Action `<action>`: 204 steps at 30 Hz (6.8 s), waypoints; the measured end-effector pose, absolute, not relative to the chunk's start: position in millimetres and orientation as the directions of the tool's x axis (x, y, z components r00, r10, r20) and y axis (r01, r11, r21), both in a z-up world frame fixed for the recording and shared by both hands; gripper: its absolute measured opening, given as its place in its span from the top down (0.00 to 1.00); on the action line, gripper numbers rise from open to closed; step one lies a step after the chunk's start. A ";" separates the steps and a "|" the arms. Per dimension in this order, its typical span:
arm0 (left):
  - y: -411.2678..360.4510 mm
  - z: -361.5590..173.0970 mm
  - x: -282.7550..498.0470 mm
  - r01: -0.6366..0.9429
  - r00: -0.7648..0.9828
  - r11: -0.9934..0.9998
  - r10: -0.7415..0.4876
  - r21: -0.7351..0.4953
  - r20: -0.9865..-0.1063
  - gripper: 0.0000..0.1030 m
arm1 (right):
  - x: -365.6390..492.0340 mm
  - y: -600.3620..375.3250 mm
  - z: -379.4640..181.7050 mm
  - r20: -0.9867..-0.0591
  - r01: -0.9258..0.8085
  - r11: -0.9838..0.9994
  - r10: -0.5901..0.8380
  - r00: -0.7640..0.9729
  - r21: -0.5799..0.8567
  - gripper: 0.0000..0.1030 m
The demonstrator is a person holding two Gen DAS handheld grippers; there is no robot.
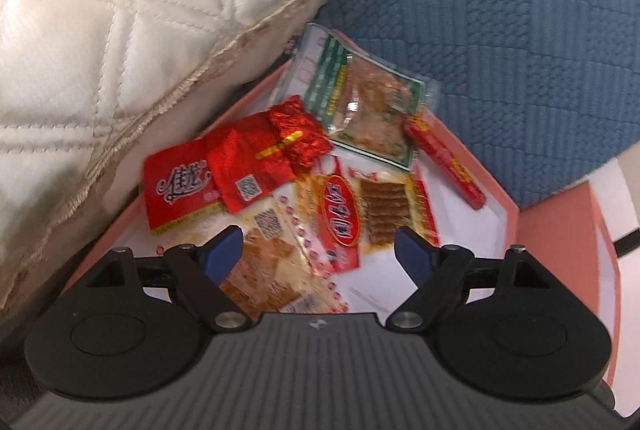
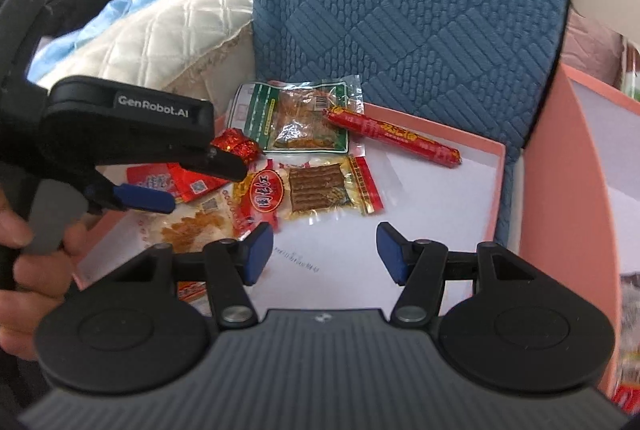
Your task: Organize snacks
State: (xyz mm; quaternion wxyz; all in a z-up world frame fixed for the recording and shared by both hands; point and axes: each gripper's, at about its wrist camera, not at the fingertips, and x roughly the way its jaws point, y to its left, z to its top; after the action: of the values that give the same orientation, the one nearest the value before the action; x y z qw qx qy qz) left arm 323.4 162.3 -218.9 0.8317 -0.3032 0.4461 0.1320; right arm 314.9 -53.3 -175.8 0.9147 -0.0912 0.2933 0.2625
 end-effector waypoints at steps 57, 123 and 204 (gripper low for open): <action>196.6 -230.9 304.5 -0.564 0.590 0.677 -0.072 -0.474 -0.804 0.17 | 321.2 -0.3 -217.9 -0.739 -0.781 0.616 0.478 0.475 -0.103 0.98; 144.3 -221.4 431.3 0.023 0.287 0.995 0.086 0.097 -0.954 0.91 | 312.6 22.1 -224.1 -0.702 -0.857 0.509 0.579 0.414 -0.086 0.76; 105.3 -127.8 322.2 -0.076 0.462 0.993 -0.041 -0.085 -0.886 0.42 | 278.7 -80.2 -149.5 -0.635 -0.481 0.875 0.342 0.693 -0.053 0.78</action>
State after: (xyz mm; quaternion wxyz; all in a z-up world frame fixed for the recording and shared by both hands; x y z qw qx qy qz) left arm 322.2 105.3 -127.8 0.8532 -0.0561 0.5185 0.0103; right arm 278.7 -80.2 -149.5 0.9137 -0.1082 0.3207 0.2250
